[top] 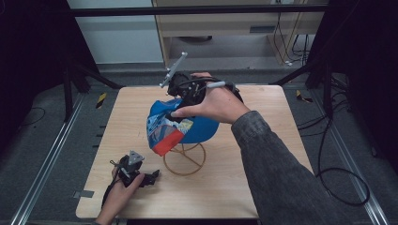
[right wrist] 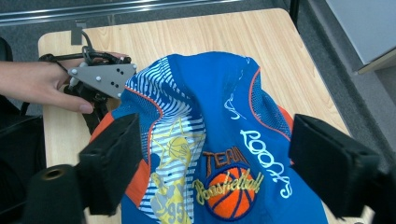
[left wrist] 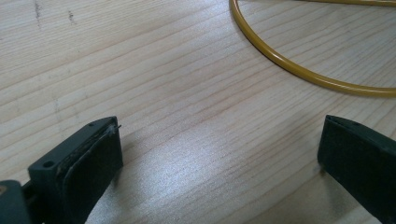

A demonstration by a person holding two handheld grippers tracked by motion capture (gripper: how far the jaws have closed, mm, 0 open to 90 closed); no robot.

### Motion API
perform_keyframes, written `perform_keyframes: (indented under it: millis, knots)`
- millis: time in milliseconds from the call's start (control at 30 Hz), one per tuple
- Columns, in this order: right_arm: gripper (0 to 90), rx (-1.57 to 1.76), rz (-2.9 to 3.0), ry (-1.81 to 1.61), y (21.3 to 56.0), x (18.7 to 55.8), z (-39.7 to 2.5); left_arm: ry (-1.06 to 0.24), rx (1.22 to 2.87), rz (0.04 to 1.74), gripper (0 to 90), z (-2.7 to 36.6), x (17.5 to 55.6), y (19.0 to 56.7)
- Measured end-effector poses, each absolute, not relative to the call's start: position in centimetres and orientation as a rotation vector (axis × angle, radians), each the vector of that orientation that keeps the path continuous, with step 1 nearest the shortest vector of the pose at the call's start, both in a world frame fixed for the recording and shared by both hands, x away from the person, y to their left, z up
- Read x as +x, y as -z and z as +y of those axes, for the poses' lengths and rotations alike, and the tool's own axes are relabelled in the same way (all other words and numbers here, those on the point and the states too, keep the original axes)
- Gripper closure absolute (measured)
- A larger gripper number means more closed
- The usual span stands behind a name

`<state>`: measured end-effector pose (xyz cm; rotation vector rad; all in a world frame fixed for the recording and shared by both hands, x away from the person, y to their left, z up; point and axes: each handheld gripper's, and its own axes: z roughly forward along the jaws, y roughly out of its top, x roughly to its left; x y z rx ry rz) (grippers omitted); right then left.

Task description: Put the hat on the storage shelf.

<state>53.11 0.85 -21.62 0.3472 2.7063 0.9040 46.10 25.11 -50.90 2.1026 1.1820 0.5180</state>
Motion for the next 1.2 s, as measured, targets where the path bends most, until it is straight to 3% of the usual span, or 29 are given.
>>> perform_keyframes:
  millis: [300, 1200]
  knots:
    - [6.5, 0.354, 2.687, -0.925, 21.3, 52.6, 0.0, -0.517, 2.102, 1.182, 0.0, 25.1, 46.1, 50.9]
    - [6.6, 0.381, 2.645, -0.97, 21.2, 51.1, -4.5, -0.517, 2.102, 1.182, 0.0, 25.1, 46.1, 50.9]
